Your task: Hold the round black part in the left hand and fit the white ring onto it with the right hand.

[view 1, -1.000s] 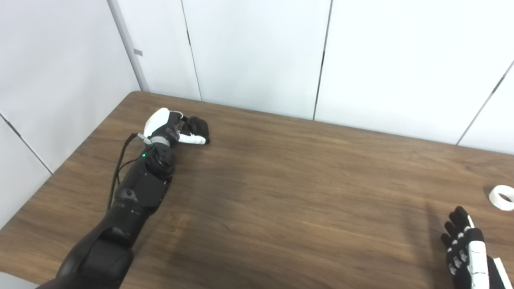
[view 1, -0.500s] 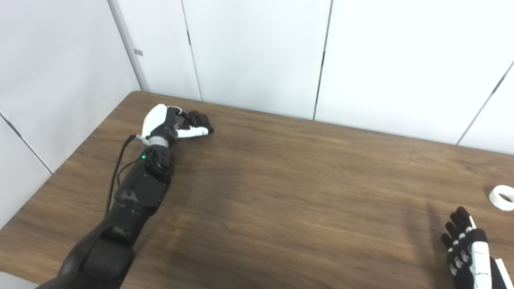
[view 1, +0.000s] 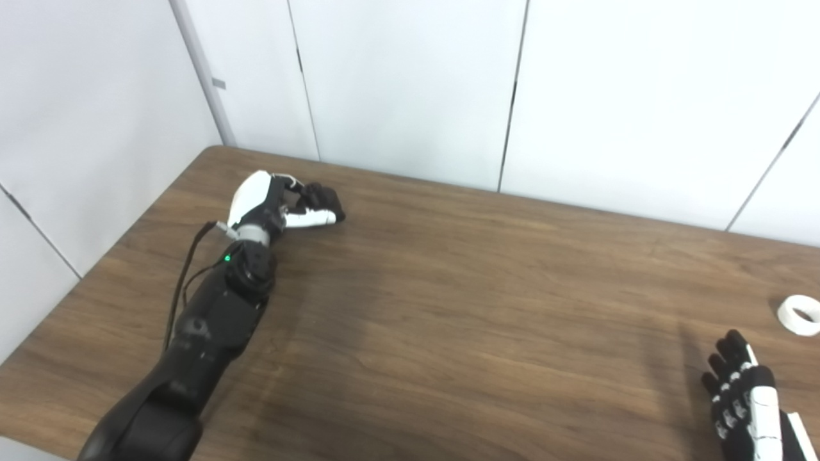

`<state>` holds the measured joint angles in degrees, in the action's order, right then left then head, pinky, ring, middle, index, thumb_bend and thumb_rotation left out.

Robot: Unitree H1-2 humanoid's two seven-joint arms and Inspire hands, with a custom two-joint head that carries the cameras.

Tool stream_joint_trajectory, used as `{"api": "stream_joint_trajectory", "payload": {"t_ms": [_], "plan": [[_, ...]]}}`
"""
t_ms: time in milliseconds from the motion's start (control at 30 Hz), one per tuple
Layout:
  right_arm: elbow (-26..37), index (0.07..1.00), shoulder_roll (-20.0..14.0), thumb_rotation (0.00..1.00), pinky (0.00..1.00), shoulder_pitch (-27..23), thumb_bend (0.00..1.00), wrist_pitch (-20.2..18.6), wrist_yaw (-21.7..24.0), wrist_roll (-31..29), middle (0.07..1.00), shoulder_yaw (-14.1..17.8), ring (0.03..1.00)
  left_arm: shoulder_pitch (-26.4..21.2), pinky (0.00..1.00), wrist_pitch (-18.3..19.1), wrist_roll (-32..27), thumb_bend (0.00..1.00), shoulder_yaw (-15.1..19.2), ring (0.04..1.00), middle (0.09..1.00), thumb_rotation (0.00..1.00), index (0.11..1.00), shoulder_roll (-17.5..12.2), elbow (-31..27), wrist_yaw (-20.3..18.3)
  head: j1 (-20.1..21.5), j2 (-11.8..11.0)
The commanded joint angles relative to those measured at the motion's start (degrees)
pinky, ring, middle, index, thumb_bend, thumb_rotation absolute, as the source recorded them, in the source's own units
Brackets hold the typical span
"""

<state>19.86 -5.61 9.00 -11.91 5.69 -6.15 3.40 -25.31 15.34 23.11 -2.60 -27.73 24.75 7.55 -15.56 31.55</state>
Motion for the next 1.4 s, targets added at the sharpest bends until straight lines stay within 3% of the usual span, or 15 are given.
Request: {"api": "stream_joint_trajectory", "payload": {"t_ms": [0, 500, 867, 1033, 1367], "plan": [[0.9, 1.000, -0.5, 1.00, 1.00, 0.8, 0.39, 1.4, 0.2, 0.2, 1.000, -0.3, 1.000, -0.9, 0.86, 0.0, 1.4, 0.52, 0.0, 0.902, 0.798, 0.05, 0.485, -1.5, -4.4, -0.1, 0.0, 0.1], [0.5, 1.000, 0.7, 1.00, 1.00, 1.1, 0.41, 2.2, -1.0, 1.8, 1.000, -0.9, 1.000, 7.9, 0.80, 2.5, 7.2, 0.52, -4.4, 0.867, 0.768, 0.05, 0.485, 2.1, -28.0, -6.7, 3.7, 1.3], [-0.6, 0.990, 1.5, 1.00, 1.00, 1.1, 0.48, 3.6, -1.8, 3.1, 0.996, -2.0, 1.000, 13.7, 0.84, 2.7, 13.2, 0.52, -11.9, 0.870, 0.773, 0.05, 0.485, 7.1, -41.9, -13.4, 8.3, 2.2], [-1.0, 0.981, 1.7, 1.00, 1.00, 1.1, 0.50, 4.2, -2.1, 3.3, 0.988, -2.6, 1.000, 16.4, 0.98, 1.1, 17.0, 0.52, -14.8, 0.861, 0.774, 0.05, 0.485, 9.7, -44.8, -13.7, 10.7, 2.7], [-0.7, 0.971, 1.9, 1.00, 1.00, 1.0, 0.58, 4.4, -3.2, 4.5, 0.975, -4.2, 0.998, 21.8, 1.00, -2.4, 24.6, 0.52, -21.4, 0.863, 0.778, 0.05, 0.484, 15.3, -46.7, -14.3, 15.3, 4.0]]}}
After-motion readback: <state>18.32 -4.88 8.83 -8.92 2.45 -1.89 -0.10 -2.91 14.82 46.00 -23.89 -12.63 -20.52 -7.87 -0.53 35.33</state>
